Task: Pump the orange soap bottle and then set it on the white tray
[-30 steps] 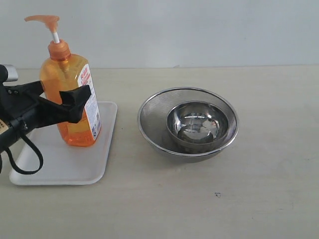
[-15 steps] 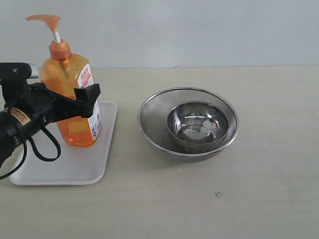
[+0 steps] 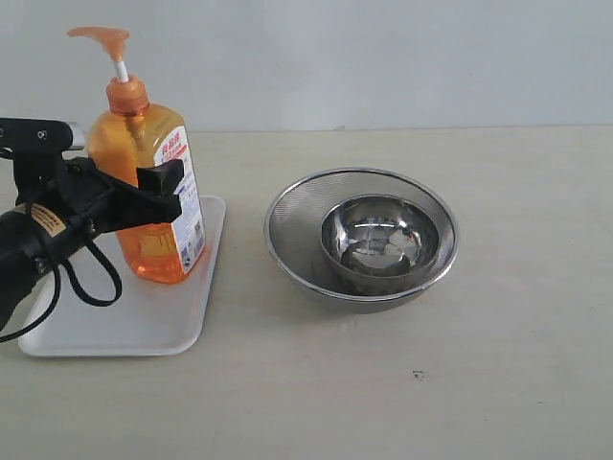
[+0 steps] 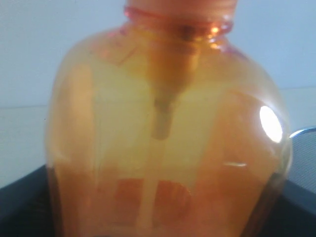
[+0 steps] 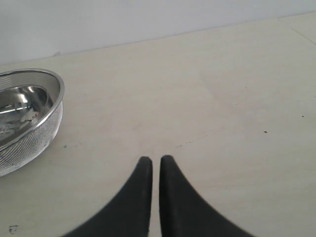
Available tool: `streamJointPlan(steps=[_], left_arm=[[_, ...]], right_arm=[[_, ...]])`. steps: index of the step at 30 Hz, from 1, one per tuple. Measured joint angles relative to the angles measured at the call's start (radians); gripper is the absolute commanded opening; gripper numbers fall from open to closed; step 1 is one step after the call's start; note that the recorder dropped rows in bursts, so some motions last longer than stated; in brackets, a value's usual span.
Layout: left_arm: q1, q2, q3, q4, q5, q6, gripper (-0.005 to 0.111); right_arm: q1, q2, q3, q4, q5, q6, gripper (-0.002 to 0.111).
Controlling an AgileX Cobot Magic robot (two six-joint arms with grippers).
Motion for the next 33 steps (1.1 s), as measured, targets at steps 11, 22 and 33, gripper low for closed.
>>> streamJointPlan(steps=[11, 22, 33], left_arm=[[0.000, -0.052, 0.014, -0.042, 0.043, 0.004, 0.005], [0.000, -0.304, 0.128, -0.106, 0.101, 0.071, 0.005], [0.000, -0.321, 0.168, -0.190, 0.127, 0.112, 0.005]], right_arm=[[0.000, 0.000, 0.000, 0.000, 0.000, 0.000, 0.001], [0.000, 0.000, 0.000, 0.000, 0.000, 0.000, 0.001], [0.000, 0.000, 0.000, 0.000, 0.000, 0.000, 0.001]])
